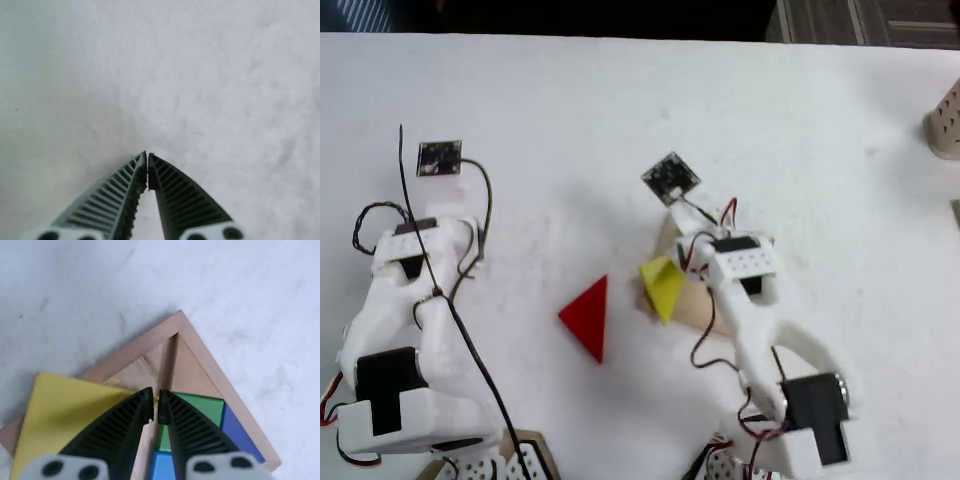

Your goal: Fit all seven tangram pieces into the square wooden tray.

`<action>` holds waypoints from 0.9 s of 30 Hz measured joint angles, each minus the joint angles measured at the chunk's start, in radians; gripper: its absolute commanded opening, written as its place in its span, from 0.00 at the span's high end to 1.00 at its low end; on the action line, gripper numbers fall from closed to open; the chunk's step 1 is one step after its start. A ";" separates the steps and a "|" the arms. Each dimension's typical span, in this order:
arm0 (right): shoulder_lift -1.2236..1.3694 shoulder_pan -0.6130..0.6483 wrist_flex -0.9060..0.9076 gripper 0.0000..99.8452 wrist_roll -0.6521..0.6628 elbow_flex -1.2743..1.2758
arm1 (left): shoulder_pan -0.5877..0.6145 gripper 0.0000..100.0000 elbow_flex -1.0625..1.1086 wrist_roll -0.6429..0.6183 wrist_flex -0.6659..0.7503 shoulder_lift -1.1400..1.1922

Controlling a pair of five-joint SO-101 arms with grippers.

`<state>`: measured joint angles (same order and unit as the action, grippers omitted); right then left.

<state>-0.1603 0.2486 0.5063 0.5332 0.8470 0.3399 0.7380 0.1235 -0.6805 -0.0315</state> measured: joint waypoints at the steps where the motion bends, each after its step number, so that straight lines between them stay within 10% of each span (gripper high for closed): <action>1: -0.020 0.000 0.000 0.97 0.000 0.021 | 0.000 0.98 0.000 0.000 0.000 0.000; 27: 0.083 0.061 -0.135 0.97 -0.046 0.015 | 0.000 0.98 0.000 0.000 0.000 0.000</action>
<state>-0.0775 0.3099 0.3713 0.4872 0.8623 0.3399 0.7380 0.1235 -0.6805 -0.0315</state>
